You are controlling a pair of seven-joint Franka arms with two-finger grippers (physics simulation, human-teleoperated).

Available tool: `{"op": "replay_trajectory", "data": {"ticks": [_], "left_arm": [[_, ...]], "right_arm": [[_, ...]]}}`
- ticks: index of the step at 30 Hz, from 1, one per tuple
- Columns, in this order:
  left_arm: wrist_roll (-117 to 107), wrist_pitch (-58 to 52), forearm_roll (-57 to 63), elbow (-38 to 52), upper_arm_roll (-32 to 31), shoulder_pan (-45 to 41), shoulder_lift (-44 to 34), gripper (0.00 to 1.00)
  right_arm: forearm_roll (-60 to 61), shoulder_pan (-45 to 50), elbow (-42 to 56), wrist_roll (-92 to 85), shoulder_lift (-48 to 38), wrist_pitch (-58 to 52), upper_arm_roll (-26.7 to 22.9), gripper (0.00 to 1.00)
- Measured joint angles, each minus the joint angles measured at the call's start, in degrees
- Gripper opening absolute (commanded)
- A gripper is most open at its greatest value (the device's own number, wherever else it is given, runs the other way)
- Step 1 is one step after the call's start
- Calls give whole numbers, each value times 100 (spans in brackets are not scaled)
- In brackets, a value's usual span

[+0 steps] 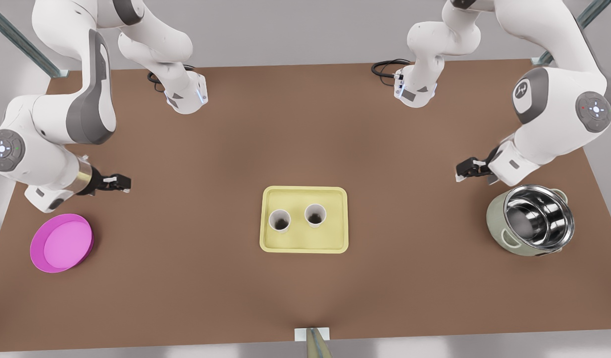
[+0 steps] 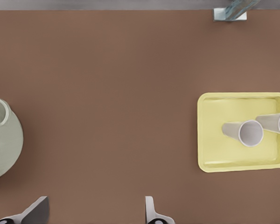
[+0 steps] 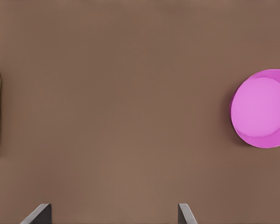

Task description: Use the left arm to pick up the white IKEA cup from the tray and place it on the middle-left position; use the right arm to pick up the white IKEA cup from the tray and place it on the middle-right position

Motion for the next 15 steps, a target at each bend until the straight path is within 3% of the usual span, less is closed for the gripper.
{"op": "replay_trajectory", "data": {"ticks": [4,6,9,15], "left_arm": [[3,256,-7,-41,-8,-261,206,100],[-88,411,1,39,-7,-823,513,100],[-470,804,155,76,-13,-1839,1148,100],[-1586,1827,642,457,-7,-2839,2381,100]], "right_arm": [[5,36,0,-54,4,272,32,100],[62,396,31,-70,188,379,73,100],[132,1232,40,-50,679,649,140,100],[377,2242,123,404,2059,1778,186,100]]}}
